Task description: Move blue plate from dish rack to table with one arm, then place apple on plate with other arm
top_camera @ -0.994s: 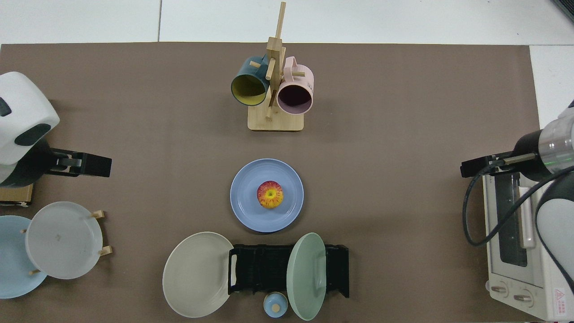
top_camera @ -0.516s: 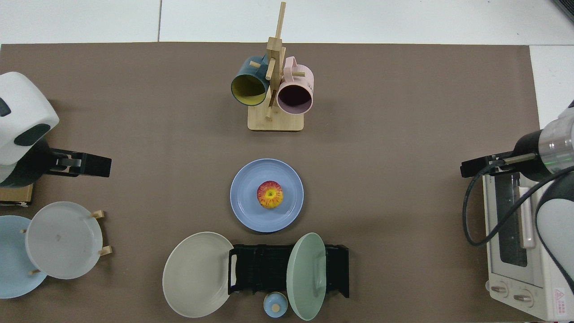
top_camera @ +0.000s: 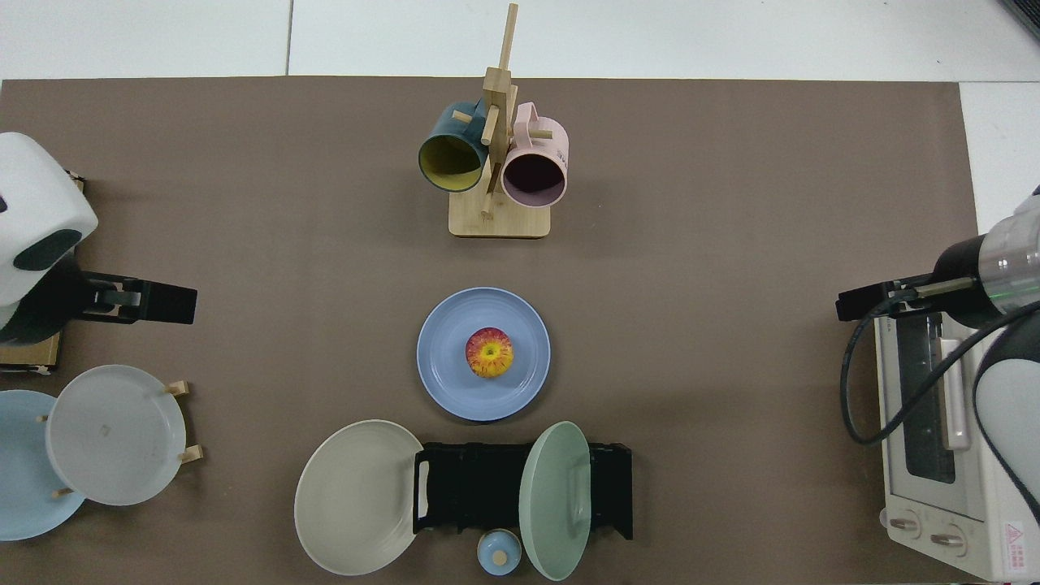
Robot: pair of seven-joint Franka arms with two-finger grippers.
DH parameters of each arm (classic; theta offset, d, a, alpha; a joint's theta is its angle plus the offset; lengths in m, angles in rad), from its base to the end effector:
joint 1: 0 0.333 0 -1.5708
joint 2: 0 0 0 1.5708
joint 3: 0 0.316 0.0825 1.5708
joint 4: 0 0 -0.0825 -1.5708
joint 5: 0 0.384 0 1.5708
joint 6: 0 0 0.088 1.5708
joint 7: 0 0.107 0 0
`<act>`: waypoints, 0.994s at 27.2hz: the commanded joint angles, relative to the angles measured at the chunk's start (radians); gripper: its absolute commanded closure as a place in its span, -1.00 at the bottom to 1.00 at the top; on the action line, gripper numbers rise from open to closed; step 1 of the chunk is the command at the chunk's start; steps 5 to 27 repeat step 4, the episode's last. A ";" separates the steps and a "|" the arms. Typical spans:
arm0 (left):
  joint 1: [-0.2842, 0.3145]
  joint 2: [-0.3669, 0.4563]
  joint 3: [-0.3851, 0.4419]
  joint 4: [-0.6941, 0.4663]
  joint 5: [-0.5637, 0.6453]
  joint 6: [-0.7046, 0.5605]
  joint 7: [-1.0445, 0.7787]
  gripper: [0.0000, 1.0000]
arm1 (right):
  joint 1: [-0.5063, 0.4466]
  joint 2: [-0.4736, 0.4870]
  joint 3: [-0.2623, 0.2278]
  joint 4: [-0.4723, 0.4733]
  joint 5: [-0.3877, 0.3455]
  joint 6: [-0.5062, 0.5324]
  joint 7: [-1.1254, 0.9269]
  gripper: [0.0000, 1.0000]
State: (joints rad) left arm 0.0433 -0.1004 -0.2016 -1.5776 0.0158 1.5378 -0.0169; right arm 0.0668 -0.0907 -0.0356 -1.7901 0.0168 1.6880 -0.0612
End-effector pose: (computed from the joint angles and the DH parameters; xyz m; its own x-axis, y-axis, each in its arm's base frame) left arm 0.5128 -0.0865 0.6712 0.9883 -0.1403 0.0591 -0.1385 -0.9898 -0.0348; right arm 0.5315 0.0175 0.5797 0.9958 0.0905 -0.0102 0.0903 -0.9957 -0.0206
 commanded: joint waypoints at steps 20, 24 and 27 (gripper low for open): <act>-0.003 -0.008 0.004 0.004 0.000 -0.016 -0.003 -1.00 | -0.024 -0.009 0.013 -0.012 0.000 0.015 -0.014 -1.00; -0.003 -0.008 0.004 0.004 0.000 -0.016 -0.003 -1.00 | -0.024 -0.009 0.013 -0.012 0.000 0.015 -0.014 -1.00; -0.003 -0.008 0.004 0.004 0.000 -0.016 -0.003 -1.00 | -0.024 -0.009 0.013 -0.012 0.000 0.015 -0.014 -1.00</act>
